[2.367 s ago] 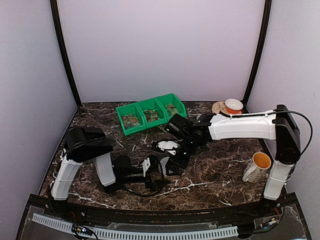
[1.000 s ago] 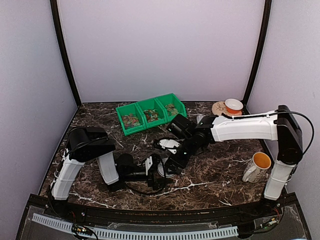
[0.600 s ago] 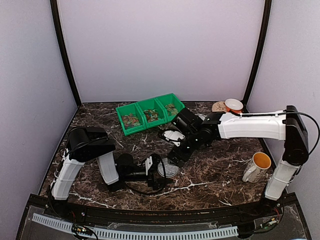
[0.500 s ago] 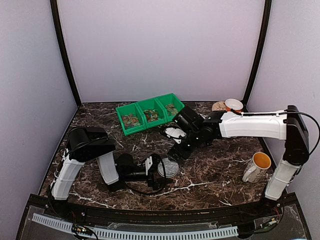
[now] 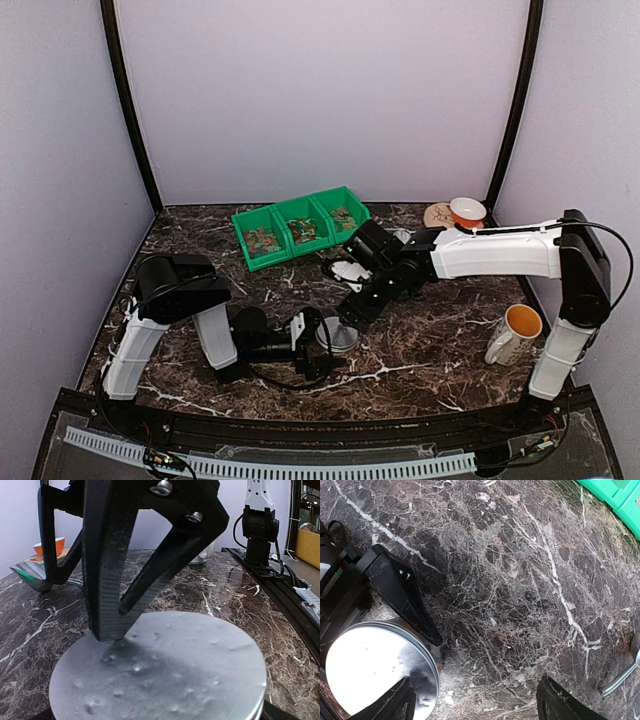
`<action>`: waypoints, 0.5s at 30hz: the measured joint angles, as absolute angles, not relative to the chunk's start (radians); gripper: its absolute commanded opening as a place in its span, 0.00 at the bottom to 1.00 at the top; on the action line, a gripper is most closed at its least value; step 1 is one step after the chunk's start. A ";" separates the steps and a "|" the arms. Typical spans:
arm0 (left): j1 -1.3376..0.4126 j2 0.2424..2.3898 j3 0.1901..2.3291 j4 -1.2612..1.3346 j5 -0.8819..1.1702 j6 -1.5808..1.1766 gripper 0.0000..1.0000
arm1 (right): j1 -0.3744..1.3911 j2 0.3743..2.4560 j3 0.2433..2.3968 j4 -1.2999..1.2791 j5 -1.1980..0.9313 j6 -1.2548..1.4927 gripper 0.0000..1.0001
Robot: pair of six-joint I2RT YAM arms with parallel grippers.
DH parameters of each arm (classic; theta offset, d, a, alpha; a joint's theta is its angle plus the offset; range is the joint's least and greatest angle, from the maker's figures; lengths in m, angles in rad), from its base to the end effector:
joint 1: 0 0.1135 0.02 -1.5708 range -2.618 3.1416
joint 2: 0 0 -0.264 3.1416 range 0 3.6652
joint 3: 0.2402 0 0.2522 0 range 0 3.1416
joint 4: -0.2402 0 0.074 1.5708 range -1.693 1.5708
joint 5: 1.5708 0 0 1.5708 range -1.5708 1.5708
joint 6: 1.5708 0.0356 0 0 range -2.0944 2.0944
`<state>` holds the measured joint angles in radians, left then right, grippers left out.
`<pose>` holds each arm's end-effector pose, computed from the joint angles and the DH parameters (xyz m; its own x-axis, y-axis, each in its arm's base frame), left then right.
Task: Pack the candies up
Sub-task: Press the box lid onto the packing bottle.
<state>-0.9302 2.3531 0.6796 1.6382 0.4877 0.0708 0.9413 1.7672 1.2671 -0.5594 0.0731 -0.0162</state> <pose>0.1934 -0.2874 0.0472 0.0489 0.0390 -0.9980 0.9872 0.1501 0.0542 0.2192 0.2966 0.2121 -0.5007 -0.7148 -0.4882 -0.7933 0.6046 -0.0716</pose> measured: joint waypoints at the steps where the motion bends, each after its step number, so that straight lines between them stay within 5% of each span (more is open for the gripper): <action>1: -0.930 2.353 0.680 1.638 0.487 0.070 0.93 | 0.941 1.767 1.266 -0.560 0.072 -0.017 0.83; 15: -0.930 2.353 0.680 1.638 0.487 0.070 0.93 | 0.941 1.690 1.257 -0.542 -0.021 -0.031 0.87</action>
<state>-0.9302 2.3531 0.6796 1.6382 0.4870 0.0704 0.9413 1.6897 1.2568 -0.5419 -0.0212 -0.0315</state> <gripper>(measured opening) 0.928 0.859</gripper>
